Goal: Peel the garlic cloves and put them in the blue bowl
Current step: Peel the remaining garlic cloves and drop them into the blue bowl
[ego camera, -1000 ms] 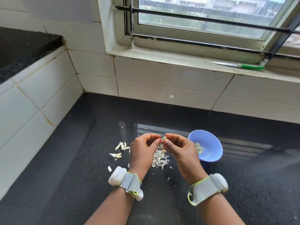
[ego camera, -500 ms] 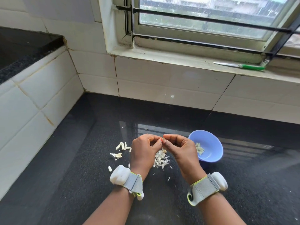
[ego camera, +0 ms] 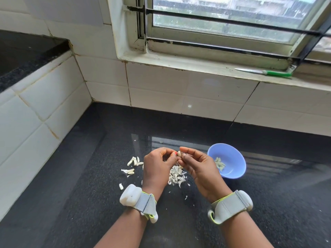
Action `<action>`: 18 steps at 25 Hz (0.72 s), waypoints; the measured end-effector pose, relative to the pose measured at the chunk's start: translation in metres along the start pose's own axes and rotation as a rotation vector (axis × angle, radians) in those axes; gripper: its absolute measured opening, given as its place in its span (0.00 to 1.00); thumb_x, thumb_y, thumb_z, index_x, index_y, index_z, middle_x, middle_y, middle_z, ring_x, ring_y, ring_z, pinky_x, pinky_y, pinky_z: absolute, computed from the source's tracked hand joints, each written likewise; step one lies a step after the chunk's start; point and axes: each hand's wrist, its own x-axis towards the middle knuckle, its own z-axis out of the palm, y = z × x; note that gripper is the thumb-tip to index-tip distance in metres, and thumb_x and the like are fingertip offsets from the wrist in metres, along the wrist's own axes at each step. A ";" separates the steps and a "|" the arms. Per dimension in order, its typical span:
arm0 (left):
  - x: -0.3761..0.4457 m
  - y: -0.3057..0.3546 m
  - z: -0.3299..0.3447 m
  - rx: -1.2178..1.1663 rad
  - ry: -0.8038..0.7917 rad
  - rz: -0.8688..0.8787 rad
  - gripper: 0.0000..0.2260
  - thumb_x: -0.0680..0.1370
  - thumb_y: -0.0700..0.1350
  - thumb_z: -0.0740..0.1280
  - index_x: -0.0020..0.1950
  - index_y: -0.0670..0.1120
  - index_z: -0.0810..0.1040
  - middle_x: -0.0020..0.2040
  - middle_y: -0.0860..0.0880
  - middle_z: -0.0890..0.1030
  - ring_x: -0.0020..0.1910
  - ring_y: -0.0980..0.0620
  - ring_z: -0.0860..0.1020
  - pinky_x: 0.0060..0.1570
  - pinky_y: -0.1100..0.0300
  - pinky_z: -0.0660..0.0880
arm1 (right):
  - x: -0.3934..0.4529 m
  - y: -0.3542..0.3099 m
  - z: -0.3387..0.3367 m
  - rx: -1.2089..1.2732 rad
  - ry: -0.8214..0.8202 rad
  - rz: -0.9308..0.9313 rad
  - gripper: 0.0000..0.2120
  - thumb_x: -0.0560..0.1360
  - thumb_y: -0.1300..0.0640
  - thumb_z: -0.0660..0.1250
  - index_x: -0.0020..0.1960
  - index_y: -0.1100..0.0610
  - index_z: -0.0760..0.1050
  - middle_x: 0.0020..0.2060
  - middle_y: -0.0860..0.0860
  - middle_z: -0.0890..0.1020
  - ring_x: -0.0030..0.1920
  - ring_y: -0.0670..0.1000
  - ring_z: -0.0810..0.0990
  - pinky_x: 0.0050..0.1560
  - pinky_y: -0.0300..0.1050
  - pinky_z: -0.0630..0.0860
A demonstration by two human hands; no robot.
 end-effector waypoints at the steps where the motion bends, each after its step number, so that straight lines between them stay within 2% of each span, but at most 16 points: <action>1: -0.001 0.000 -0.001 -0.009 -0.010 0.000 0.03 0.74 0.44 0.71 0.44 0.47 0.85 0.36 0.53 0.83 0.35 0.58 0.80 0.40 0.58 0.78 | 0.000 -0.002 -0.001 0.035 -0.001 0.030 0.09 0.75 0.69 0.65 0.53 0.65 0.80 0.44 0.59 0.85 0.43 0.50 0.84 0.46 0.39 0.82; 5: -0.002 0.002 -0.005 -0.050 -0.026 0.046 0.04 0.74 0.45 0.72 0.46 0.48 0.85 0.40 0.53 0.84 0.39 0.59 0.81 0.42 0.62 0.78 | -0.001 -0.007 -0.002 0.096 0.002 0.090 0.12 0.71 0.67 0.68 0.54 0.66 0.79 0.44 0.59 0.85 0.43 0.50 0.85 0.46 0.38 0.82; 9: -0.002 0.004 -0.007 -0.022 -0.067 0.140 0.05 0.73 0.44 0.72 0.47 0.49 0.85 0.41 0.53 0.84 0.40 0.59 0.80 0.41 0.65 0.77 | -0.002 -0.009 -0.002 0.102 0.027 0.120 0.13 0.67 0.63 0.70 0.51 0.65 0.80 0.42 0.59 0.85 0.41 0.50 0.85 0.42 0.38 0.82; 14: 0.000 0.004 -0.008 0.056 -0.062 0.225 0.04 0.73 0.43 0.72 0.47 0.48 0.85 0.40 0.53 0.83 0.38 0.59 0.79 0.39 0.68 0.75 | -0.001 -0.009 -0.004 0.083 0.046 0.118 0.08 0.71 0.65 0.69 0.48 0.66 0.81 0.40 0.58 0.85 0.39 0.49 0.84 0.40 0.37 0.82; 18: 0.001 0.002 -0.007 0.083 -0.075 0.247 0.04 0.73 0.43 0.72 0.47 0.47 0.85 0.41 0.53 0.83 0.39 0.58 0.79 0.40 0.64 0.76 | 0.000 -0.008 -0.006 0.066 0.041 0.120 0.07 0.73 0.67 0.68 0.49 0.67 0.81 0.41 0.58 0.85 0.40 0.50 0.85 0.40 0.37 0.81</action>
